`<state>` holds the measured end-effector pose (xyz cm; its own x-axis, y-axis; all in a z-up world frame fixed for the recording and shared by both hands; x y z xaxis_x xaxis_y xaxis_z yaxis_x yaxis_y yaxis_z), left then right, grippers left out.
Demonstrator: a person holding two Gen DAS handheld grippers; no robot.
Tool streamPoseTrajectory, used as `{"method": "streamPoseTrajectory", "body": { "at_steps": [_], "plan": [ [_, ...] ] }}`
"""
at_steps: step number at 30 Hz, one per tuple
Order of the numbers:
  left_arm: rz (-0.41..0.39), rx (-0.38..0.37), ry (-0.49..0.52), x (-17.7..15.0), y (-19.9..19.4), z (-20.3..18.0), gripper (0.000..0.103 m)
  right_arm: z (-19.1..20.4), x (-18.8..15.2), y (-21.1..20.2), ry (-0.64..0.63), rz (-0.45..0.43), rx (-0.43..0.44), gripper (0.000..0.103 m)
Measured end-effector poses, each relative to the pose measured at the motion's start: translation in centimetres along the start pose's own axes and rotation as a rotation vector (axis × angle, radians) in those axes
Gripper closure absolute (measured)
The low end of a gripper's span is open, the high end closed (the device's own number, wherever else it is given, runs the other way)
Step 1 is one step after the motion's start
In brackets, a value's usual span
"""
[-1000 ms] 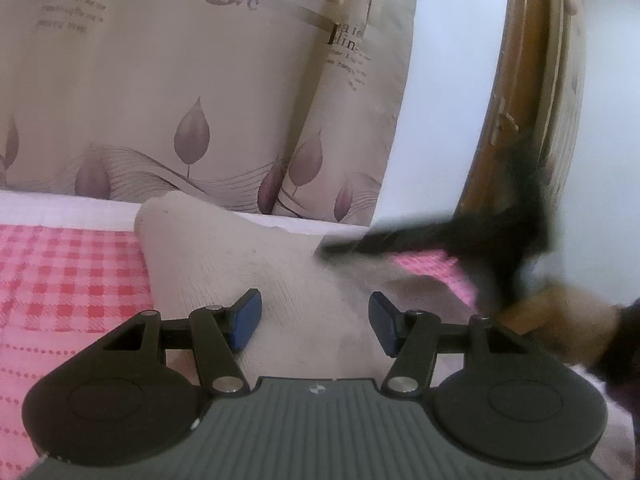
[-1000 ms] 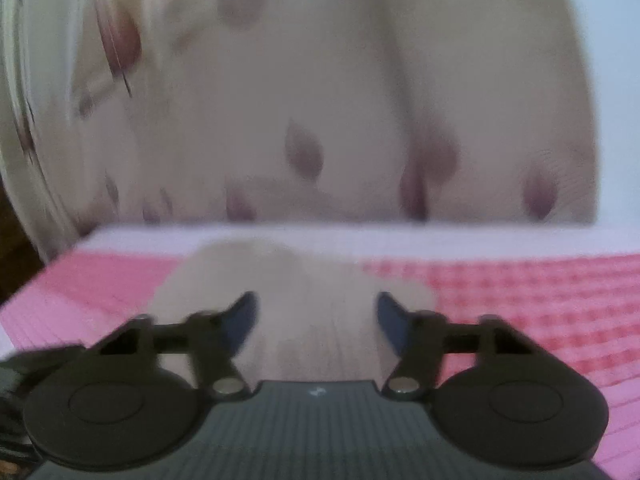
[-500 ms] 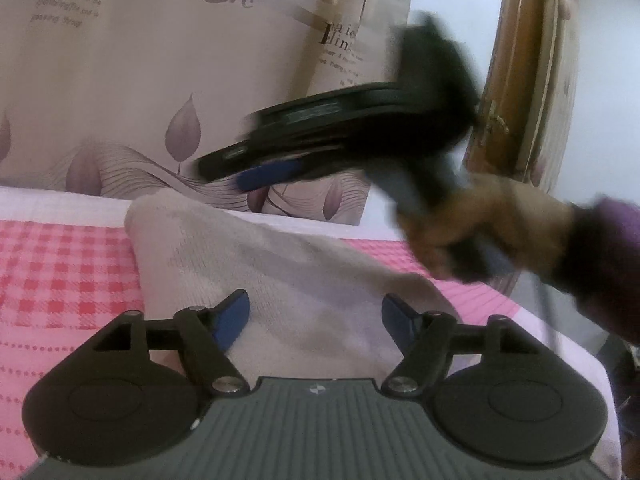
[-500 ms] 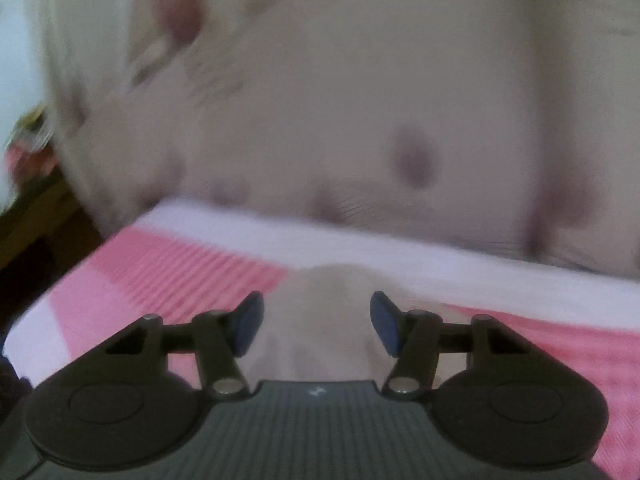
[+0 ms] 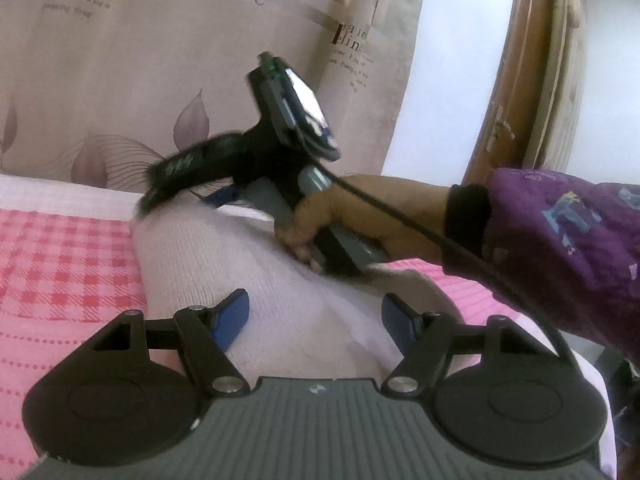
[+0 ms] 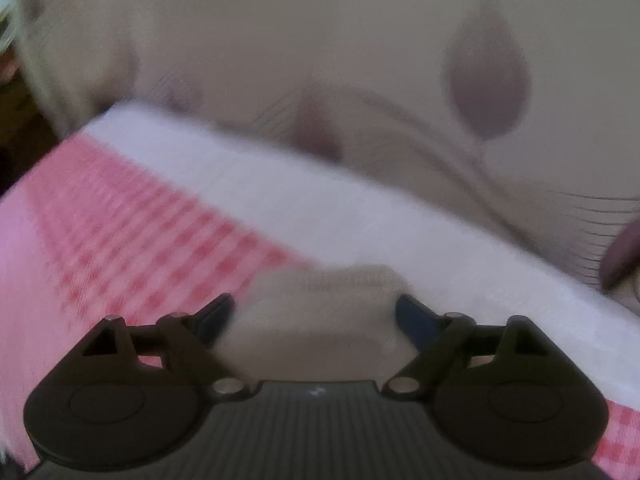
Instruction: Fold small clothes
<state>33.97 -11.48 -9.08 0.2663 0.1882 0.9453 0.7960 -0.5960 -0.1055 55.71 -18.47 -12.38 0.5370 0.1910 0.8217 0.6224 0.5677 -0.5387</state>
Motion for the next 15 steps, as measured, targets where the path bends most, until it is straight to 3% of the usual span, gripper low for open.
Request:
{"method": "streamPoseTrajectory", "body": {
  "at_steps": [2,4,7,10,15],
  "plan": [
    [0.001,0.001,0.002,0.0,0.0,-0.1,0.029,-3.0,1.2,-0.6,0.102,-0.065,-0.137,0.016],
    [0.001,-0.005,0.012,-0.1,0.0,-0.3,0.025,-5.2,1.7,-2.3,0.193,-0.127,-0.172,0.016],
    [0.01,-0.01,0.049,-0.1,0.2,-0.8,0.019,-4.3,2.5,-5.3,0.127,-0.187,-0.088,0.015],
    [0.007,-0.017,0.046,-0.1,0.2,-0.8,0.018,-2.1,3.2,-6.7,0.093,-0.181,0.117,0.015],
    [0.006,-0.014,0.045,-0.1,0.3,-0.9,0.018,2.3,3.5,-4.5,0.044,0.005,0.359,0.015]
  ]
}}
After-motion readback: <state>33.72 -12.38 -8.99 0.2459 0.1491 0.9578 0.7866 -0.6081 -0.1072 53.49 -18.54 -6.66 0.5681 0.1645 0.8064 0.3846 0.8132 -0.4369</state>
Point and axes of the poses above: each gripper's, at about its wrist camera, not at the fingertips, and y roughly the way its jaws point, z to its left, x to its top, the point moved 4 cm from there along y, roughly the way its jaws point, and after that the axes turned 13 degrees about -z, right-handed, at the moved point
